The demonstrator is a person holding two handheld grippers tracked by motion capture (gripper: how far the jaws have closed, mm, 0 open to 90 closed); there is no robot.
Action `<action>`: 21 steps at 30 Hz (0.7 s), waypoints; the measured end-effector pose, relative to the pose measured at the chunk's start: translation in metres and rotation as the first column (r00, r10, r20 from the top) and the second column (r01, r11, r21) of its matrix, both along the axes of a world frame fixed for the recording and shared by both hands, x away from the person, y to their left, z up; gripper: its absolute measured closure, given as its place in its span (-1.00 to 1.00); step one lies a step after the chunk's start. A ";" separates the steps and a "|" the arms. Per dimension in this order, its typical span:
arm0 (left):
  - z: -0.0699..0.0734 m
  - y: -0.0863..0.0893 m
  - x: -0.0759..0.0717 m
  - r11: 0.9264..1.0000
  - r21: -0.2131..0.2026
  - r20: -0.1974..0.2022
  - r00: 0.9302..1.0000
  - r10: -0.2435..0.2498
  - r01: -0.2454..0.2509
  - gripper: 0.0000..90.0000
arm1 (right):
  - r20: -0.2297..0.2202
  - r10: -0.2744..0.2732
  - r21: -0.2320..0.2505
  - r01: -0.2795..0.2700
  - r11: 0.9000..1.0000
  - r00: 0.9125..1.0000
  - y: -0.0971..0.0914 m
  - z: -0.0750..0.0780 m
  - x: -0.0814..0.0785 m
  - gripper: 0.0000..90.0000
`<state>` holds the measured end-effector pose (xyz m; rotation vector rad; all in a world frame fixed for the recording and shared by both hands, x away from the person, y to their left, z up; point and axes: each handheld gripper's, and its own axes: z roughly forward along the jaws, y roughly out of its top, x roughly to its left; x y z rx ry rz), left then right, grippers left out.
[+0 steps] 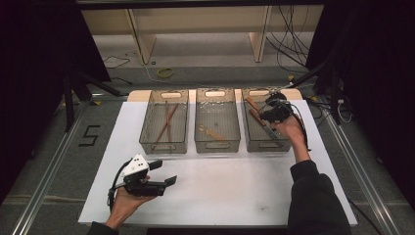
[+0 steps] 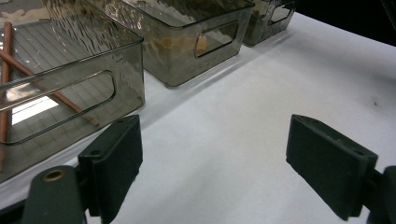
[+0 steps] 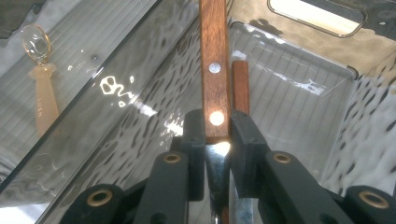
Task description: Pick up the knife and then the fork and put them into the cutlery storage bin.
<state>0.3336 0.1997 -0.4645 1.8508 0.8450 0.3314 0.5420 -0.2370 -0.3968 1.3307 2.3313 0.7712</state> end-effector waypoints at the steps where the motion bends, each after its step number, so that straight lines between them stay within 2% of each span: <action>1: 0.000 0.000 0.000 1.000 0.000 0.000 1.000 0.000 0.000 -0.60 | 0.001 -0.007 -0.004 0.007 1.000 1.000 0.001 -0.001 0.001 0.73; 5: 0.000 -0.001 0.000 1.000 0.000 0.000 1.000 -0.002 0.002 -0.61 | 0.001 -0.022 -0.021 0.022 1.000 1.000 0.003 -0.004 0.003 0.67; 7: 0.000 -0.001 0.000 1.000 -0.002 -0.001 1.000 -0.001 0.001 -0.61 | 0.011 -0.037 -0.007 0.037 0.999 0.999 0.003 -0.004 0.004 0.43; 10: 0.000 0.000 0.000 1.000 0.000 0.000 1.000 -0.002 0.002 -0.61 | 0.018 -0.028 0.013 0.027 1.000 0.999 0.003 0.000 0.002 0.43; 16: 0.000 -0.001 -0.001 1.000 -0.002 0.000 1.000 -0.001 0.001 -0.61 | 0.024 -0.021 0.043 0.020 0.999 0.999 0.002 0.005 -0.004 0.25; 21: 0.000 -0.001 0.000 1.000 -0.003 -0.001 1.000 -0.001 0.001 -0.61 | 0.027 -0.003 0.078 0.001 0.997 1.000 0.003 0.008 -0.011 0.18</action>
